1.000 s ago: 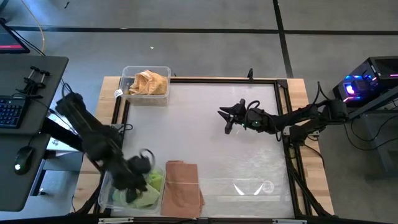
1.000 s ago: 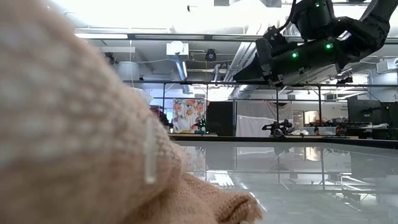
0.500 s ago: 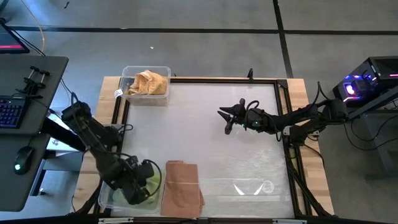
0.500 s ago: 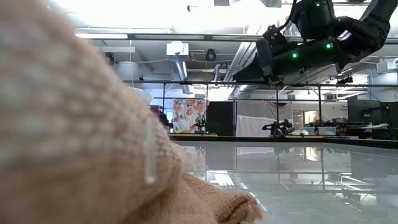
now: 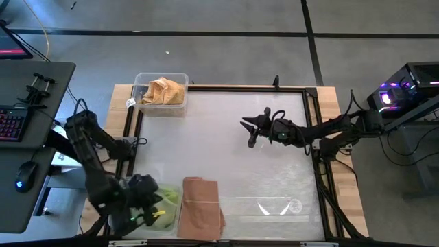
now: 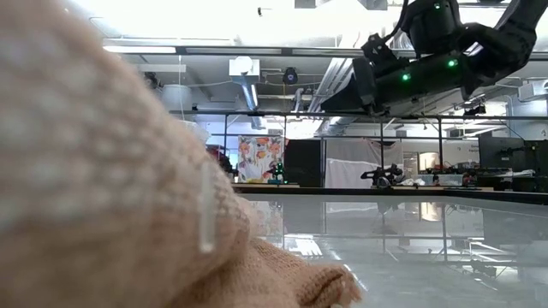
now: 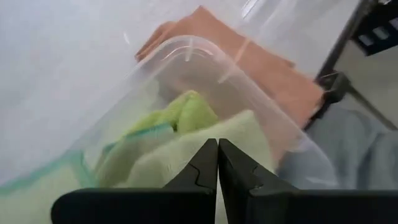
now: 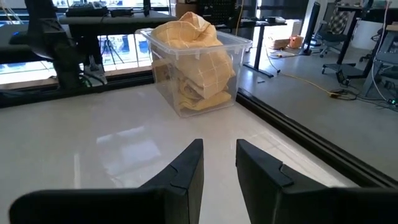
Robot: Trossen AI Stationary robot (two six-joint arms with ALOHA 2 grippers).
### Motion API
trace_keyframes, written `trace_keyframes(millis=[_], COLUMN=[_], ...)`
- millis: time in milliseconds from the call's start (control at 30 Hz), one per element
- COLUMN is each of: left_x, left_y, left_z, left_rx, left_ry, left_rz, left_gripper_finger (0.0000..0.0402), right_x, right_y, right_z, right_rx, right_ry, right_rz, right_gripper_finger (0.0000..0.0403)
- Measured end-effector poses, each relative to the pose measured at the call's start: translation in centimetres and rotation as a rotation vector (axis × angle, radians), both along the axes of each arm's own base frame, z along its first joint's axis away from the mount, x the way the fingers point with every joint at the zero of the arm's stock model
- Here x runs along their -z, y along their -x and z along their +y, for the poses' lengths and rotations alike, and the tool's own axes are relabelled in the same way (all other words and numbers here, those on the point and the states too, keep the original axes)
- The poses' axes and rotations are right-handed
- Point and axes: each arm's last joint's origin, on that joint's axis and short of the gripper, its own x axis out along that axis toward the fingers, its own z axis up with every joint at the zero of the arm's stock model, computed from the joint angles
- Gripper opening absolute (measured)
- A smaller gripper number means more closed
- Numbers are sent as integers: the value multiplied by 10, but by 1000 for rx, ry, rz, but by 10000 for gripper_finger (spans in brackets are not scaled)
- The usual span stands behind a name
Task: Sort towels by color in basket
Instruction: Put the green towel into the bottom transparent bin
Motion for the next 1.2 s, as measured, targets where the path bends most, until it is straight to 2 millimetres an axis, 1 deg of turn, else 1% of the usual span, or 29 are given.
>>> trace_keyframes(millis=[67,167,267,367,467,533,567,700,867,933,1000,1100,1200], left_x=[-12,-25,-26,-14,5,21,27,42,56,55,48,31,12], left_y=[8,23,38,43,46,46,44,37,37,37,37,38,37], left_z=[-1,5,12,13,14,10,6,-8,-6,-6,-6,-2,0], left_rx=[-27,-97,-202,-224,-285,-302,-295,-247,-272,-245,-233,-240,-219], left_ry=[6,-12,-33,-19,-33,18,65,212,225,215,199,167,122], left_rz=[1,43,166,226,290,341,338,277,333,340,342,349,310], left_gripper_finger=[0,0,0,0,0,0,0,0,0,0,0,0,0], right_x=[0,-1,-2,-1,-1,-2,-2,-2,-2,-3,-3,-3,-3], right_y=[0,0,1,1,1,1,1,1,1,1,1,1,1], right_z=[-2,-6,-9,-11,-12,-12,-12,-12,-12,-12,-12,-12,-12], right_rx=[-1,-19,-25,-27,-23,-23,-23,-23,-23,-24,-24,-24,-23], right_ry=[-2,-6,-8,-18,-20,-19,-19,-19,-18,-17,-16,-18,-20], right_rz=[0,-8,-18,-21,-23,-25,-25,-25,-32,-40,-42,-44,-45], right_gripper_finger=[89,89,89,89,89,89,89,89,89,89,89,89,89])
